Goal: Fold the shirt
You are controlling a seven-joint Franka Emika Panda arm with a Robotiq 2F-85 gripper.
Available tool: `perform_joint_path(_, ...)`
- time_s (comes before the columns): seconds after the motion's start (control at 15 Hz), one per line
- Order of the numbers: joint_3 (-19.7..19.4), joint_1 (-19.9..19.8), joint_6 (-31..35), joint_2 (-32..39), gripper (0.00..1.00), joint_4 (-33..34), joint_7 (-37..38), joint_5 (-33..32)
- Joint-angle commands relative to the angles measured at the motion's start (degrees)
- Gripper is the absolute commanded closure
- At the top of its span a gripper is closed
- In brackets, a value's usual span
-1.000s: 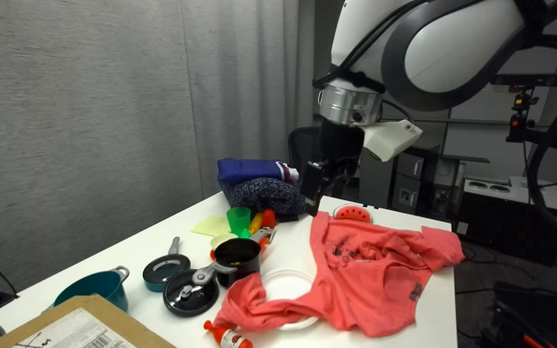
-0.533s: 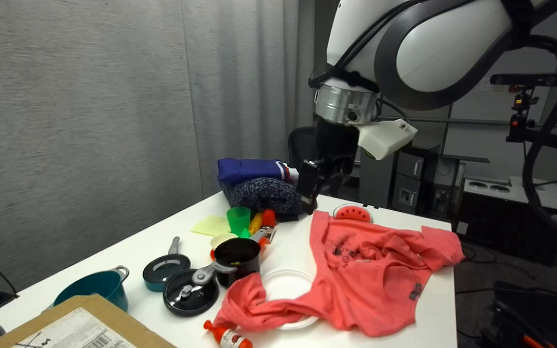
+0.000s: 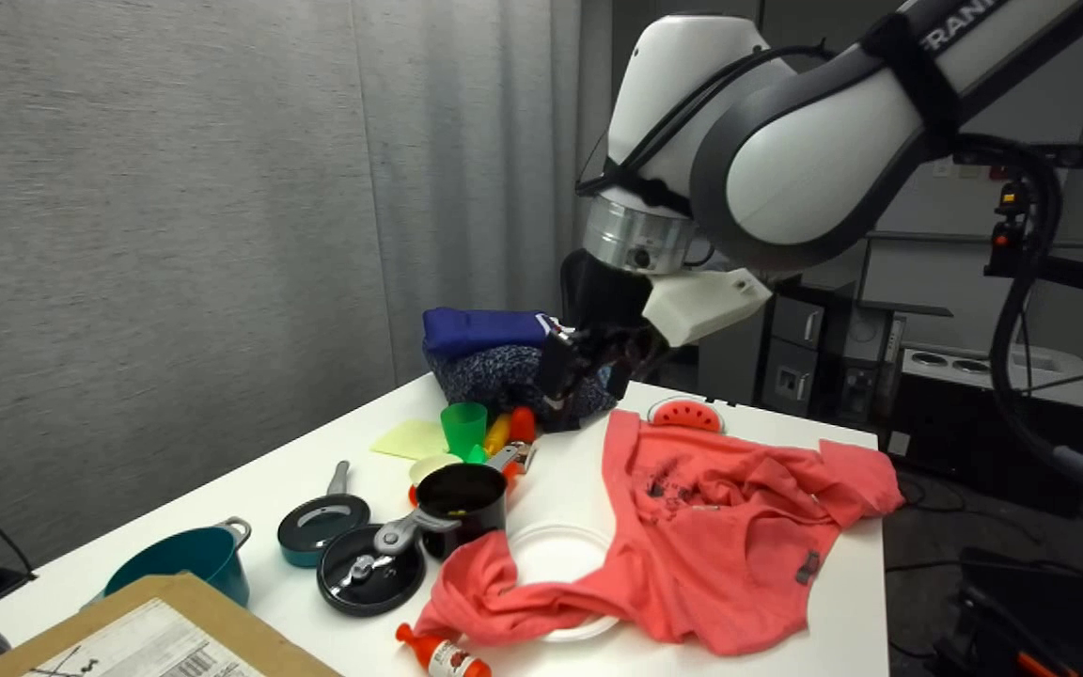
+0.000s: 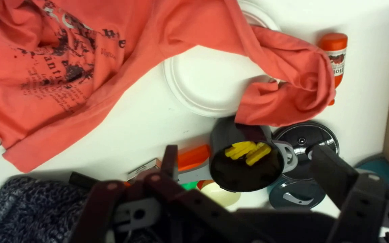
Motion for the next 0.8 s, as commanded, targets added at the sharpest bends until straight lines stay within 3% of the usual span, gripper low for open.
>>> perform_joint_path(0.0,-0.6,1.9,2.6,9.5,0.0,7.0,3.3,2.6)
perform_joint_path(0.2,0.0,3.3,0.9,16.5,0.0,13.1,1.5,9.0)
perform_joint_path(0.73,-1.9,8.7,-0.3,32.0,0.0,27.0,1.6,9.6)
